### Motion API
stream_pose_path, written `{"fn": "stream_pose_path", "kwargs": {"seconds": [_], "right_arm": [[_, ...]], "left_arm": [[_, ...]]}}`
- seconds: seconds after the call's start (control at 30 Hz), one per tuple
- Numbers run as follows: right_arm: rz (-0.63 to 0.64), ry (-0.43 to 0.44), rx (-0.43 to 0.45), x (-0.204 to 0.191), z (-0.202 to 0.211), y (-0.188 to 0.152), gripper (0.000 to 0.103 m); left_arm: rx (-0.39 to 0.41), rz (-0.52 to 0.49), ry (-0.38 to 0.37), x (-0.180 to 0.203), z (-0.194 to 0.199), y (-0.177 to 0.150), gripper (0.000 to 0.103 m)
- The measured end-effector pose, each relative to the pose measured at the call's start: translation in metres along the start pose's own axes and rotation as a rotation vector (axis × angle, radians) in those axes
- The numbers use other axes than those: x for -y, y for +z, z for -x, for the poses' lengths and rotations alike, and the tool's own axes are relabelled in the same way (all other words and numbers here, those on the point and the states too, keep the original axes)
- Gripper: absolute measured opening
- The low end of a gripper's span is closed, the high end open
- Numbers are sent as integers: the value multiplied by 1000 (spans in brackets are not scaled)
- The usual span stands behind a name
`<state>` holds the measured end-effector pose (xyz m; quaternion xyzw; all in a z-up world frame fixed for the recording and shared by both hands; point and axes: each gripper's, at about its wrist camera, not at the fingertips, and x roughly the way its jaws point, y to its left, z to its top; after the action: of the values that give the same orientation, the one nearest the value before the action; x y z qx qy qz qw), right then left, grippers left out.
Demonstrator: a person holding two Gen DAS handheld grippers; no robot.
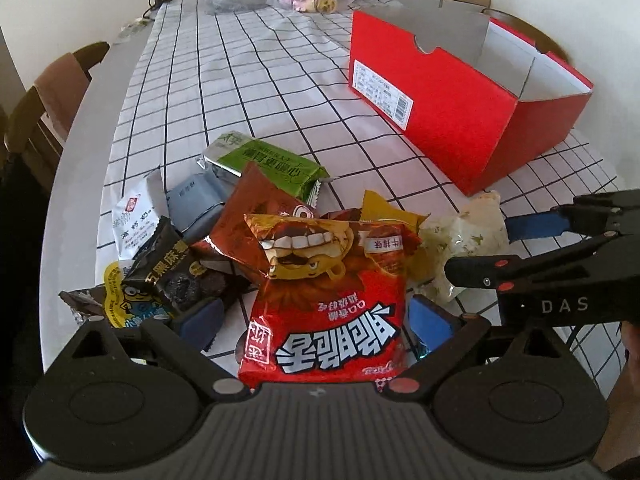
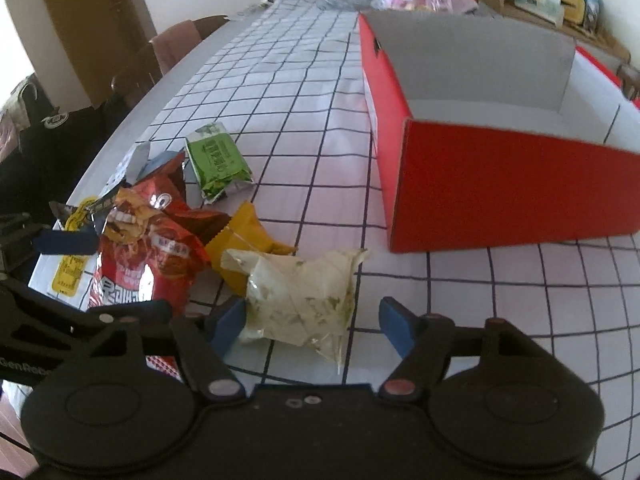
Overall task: Organize snacks
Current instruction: 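Grasp the red chip bag with the left gripper while the right grasps the cream bag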
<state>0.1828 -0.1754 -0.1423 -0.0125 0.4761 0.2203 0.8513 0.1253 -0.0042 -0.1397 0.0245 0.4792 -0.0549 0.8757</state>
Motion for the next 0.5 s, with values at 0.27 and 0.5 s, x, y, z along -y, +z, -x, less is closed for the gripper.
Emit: {"fn": "stream_pose_path", "kwargs": {"seconds": [0.27, 0.5], "right_arm": [[0, 27, 10, -5, 0, 2, 52], [-12, 29, 35, -7, 6, -1, 45]], "left_arm": [[-43, 10, -20, -1, -10, 4, 80], [-49, 40, -35, -3, -9, 4, 73]]}}
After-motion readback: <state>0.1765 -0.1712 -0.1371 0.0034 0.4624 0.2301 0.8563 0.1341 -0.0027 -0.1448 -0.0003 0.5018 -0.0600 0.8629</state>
